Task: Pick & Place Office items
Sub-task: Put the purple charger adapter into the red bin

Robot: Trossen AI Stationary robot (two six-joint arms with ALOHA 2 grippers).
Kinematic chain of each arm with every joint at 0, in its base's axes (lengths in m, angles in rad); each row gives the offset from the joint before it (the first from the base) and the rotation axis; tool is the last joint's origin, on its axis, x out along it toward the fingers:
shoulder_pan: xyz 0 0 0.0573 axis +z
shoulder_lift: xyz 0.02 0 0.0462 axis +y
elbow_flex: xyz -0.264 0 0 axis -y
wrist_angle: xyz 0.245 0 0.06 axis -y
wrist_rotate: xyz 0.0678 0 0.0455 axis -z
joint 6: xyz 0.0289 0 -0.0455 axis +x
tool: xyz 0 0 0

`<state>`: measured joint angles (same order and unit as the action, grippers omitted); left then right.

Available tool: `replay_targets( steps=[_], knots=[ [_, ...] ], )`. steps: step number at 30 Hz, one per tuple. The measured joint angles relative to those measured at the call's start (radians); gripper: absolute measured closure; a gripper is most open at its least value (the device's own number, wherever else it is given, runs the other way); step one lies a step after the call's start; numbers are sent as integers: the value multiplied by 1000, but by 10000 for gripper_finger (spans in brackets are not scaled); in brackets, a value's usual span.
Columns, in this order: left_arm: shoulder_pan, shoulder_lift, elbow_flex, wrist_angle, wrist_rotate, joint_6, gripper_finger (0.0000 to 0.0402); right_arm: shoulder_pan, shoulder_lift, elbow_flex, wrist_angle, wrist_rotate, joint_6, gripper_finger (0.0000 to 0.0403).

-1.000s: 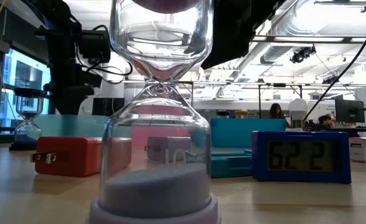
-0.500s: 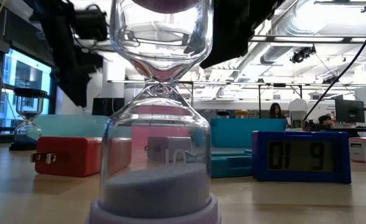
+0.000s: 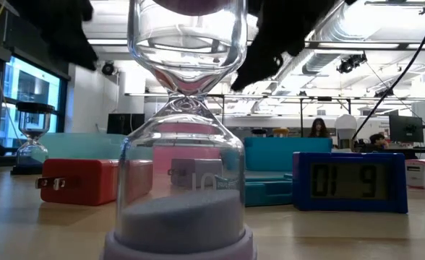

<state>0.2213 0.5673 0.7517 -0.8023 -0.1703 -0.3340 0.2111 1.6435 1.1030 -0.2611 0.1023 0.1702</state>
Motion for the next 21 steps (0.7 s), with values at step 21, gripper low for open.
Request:
replay_targets(
  steps=[21],
  knots=[
    [-291, -3, -1, 165, -11, -34, 209, -58, 199, 0, 178, -215, -294, 89]
  ],
)
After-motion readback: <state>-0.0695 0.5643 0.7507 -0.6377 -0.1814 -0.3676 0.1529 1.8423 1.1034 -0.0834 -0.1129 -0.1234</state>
